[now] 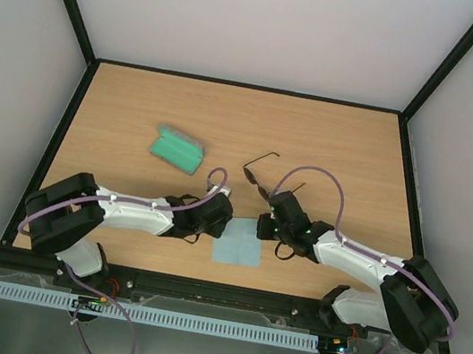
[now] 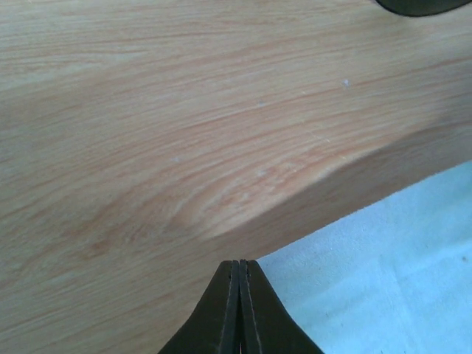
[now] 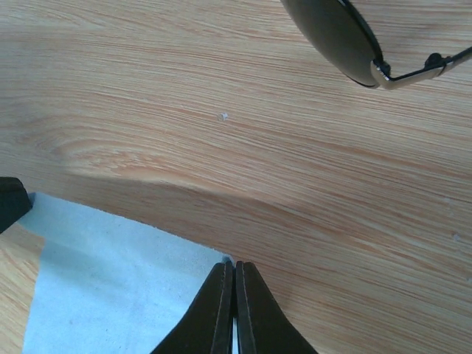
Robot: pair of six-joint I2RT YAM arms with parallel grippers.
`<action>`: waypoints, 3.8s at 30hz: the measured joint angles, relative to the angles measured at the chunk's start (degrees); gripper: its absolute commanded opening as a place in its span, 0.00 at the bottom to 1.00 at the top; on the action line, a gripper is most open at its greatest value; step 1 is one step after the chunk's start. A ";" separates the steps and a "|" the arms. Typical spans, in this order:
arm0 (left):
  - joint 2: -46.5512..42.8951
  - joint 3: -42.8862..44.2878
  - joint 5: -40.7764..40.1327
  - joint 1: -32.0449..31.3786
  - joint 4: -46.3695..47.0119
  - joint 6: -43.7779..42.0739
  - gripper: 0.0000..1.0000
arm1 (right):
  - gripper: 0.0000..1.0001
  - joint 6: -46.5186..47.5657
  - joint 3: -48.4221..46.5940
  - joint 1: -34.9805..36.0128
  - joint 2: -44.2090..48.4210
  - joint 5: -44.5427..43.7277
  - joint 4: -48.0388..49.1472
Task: Organize the sunglasses
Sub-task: Fold the glasses cleaning cloth at the center of the board.
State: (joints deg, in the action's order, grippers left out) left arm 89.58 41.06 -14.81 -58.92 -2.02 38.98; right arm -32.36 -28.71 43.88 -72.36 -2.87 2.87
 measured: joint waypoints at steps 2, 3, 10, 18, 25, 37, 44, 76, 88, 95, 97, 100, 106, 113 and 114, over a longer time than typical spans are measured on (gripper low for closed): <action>-0.59 -0.66 0.24 -0.59 0.09 0.04 0.02 | 0.04 0.00 0.13 0.00 0.50 0.31 -0.07; -0.90 -1.07 0.31 -0.87 0.11 0.09 0.02 | 0.04 0.00 0.17 0.00 0.68 0.48 -0.04; -2.23 -2.95 0.48 -2.93 0.44 1.11 0.02 | 0.04 -0.26 1.70 0.00 1.95 1.73 -0.04; -4.79 -3.89 0.22 -4.63 0.33 2.56 0.02 | 0.04 -0.85 3.39 0.00 3.80 2.67 -0.28; -5.27 -4.02 -0.55 -6.67 -0.11 3.91 0.02 | 0.04 -1.18 4.26 0.00 5.20 3.45 -0.55; -5.29 -4.59 -1.86 -9.07 -0.59 6.47 0.02 | 0.04 -1.75 6.51 0.00 9.20 5.31 -1.77; -5.44 -4.59 -3.21 -9.22 -1.62 7.52 0.02 | 0.04 -2.62 7.48 0.57 9.75 6.27 -1.75; -5.77 -5.11 -4.28 -11.87 -3.04 9.62 0.02 | 0.04 -5.29 7.85 3.48 9.55 4.85 -2.25; -5.77 -5.11 -4.37 -14.93 -3.15 11.56 0.02 | 0.04 -7.50 9.42 6.12 13.33 3.98 -3.41; -5.77 -5.14 -4.81 -15.61 -3.69 12.72 0.02 | 0.04 -8.66 10.36 6.95 15.19 3.89 -4.46; -5.79 -5.14 -4.96 -15.85 -3.89 12.96 0.02 | 0.05 -8.96 10.69 7.19 15.65 3.91 -4.68; -5.81 -5.14 -5.18 -16.20 -4.37 13.31 0.02 | 0.04 -9.31 11.08 7.41 16.31 3.91 -4.79; -5.88 -5.14 -5.42 -17.03 -5.27 14.08 0.02 | 0.04 -9.90 11.65 7.91 17.25 4.13 -4.81; -5.90 -5.14 -5.81 -17.75 -5.95 14.64 0.02 | 0.04 -10.43 11.85 8.57 17.53 4.22 -4.81; -5.90 -5.14 -5.84 -17.86 -6.08 14.75 0.02 | 0.04 -10.54 11.96 8.68 17.75 4.22 -4.83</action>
State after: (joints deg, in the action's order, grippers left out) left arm 83.68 35.92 -20.64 -76.77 -8.10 53.74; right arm -42.89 -16.75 52.56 -54.61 1.34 -1.96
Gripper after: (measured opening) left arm 0.024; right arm 0.045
